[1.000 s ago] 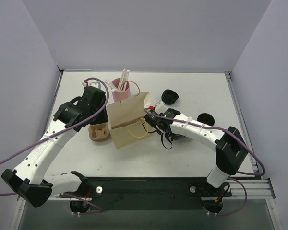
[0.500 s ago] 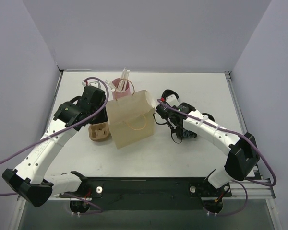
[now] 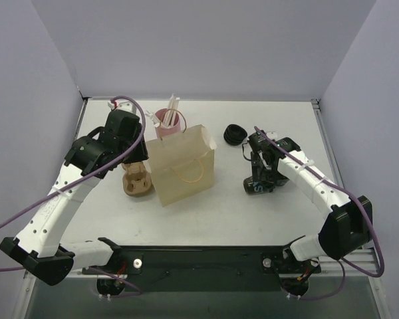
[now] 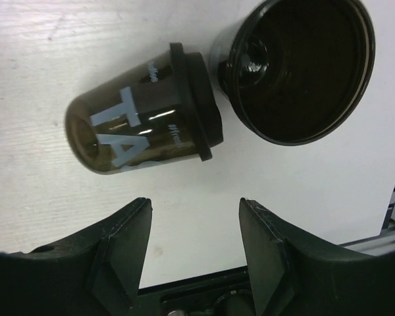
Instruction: Pack the takeout coffee
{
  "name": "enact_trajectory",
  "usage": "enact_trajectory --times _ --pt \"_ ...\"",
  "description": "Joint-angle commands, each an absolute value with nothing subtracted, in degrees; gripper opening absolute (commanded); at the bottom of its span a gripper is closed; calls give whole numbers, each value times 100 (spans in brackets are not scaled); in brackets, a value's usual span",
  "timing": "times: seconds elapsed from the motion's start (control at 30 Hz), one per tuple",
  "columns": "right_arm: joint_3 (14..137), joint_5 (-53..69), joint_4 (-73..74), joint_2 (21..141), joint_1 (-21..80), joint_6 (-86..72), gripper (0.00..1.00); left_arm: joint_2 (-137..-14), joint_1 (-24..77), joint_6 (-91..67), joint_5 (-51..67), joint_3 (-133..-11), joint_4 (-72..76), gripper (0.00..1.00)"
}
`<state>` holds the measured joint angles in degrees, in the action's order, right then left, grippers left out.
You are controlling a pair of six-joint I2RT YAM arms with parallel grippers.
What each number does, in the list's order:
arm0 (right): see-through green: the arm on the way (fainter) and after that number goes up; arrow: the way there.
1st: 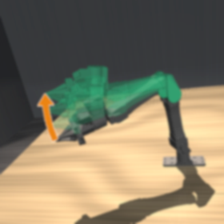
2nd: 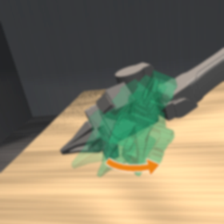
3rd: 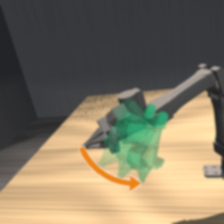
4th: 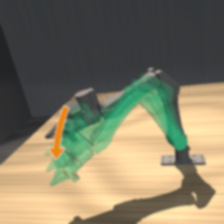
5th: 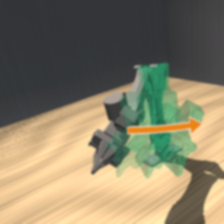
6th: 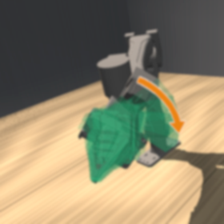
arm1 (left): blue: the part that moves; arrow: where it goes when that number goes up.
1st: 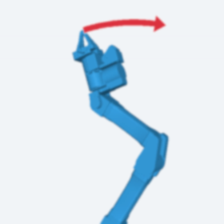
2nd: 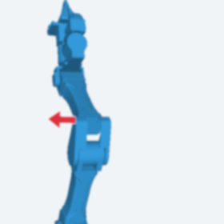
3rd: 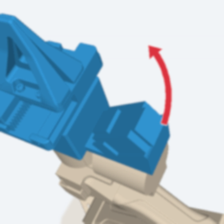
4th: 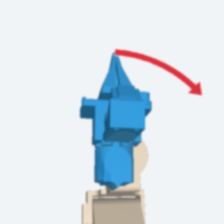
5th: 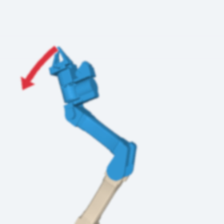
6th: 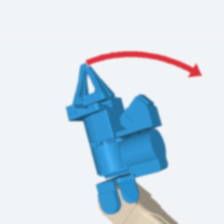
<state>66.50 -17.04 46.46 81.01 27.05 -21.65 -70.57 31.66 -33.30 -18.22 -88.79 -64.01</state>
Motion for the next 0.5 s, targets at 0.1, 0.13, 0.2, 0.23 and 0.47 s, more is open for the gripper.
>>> enact_trajectory --times 0.1,0.13,0.2,0.23,0.47 --pt "6223 -1064 4360 7902 1995 -1891 56 -6742 3138 -3164 -1925 -9290 -6407 42" --pt "6188 -942 4220 7910 1891 -1846 56 -6724 3146 -3155 -1925 -9290 -6407 42" --pt "6144 -836 4105 7936 1776 -1811 54 -6724 3164 -3138 -1942 -9290 -6425 42" --pt "6083 -635 3930 7937 1662 -1741 52 -6715 3173 -3129 -1942 -9290 -6434 42" --pt "6143 -387 3525 8270 1556 -1486 48 -6724 3261 -3067 -2021 -9272 -6434 42"
